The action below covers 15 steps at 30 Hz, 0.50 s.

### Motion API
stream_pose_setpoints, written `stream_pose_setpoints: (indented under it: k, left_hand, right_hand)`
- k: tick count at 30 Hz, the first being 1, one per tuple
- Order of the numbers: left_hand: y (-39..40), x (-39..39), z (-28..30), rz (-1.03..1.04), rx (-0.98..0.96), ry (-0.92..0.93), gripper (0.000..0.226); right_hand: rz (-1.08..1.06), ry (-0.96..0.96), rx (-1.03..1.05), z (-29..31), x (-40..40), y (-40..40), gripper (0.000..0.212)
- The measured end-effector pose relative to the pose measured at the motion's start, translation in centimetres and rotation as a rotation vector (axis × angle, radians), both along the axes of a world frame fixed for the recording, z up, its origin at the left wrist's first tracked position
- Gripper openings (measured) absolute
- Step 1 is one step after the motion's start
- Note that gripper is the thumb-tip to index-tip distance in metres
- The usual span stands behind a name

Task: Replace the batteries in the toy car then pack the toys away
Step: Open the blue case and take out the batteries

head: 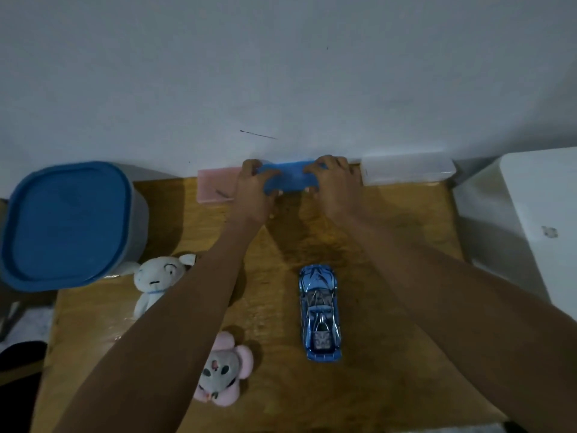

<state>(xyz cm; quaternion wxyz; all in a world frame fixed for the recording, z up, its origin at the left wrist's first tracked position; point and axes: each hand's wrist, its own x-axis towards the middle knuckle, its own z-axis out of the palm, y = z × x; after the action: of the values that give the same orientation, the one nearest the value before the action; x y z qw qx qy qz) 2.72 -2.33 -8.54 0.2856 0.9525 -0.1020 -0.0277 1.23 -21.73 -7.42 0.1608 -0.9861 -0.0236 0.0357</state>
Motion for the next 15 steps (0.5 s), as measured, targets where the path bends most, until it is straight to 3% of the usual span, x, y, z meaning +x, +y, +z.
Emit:
stream_pose_setpoints:
  k: [5,12,15]
  left_hand:
    - [0.0,-0.5,-0.5,0.019,-0.059,-0.053,0.045]
    - [-0.9,-1.7,0.1,0.115,-0.172,0.010,0.089]
    - [-0.8,-2.1,-0.1,0.107,-0.190,-0.012,0.088]
  right_hand:
    - [0.009,-0.084,0.065,-0.6,-0.4,-0.4,0.033]
    - [-0.150,-0.340,0.023,1.7,1.0,-0.4,0.027]
    - [-0.201,-0.387,0.058,2.4,1.9,0.1,0.015]
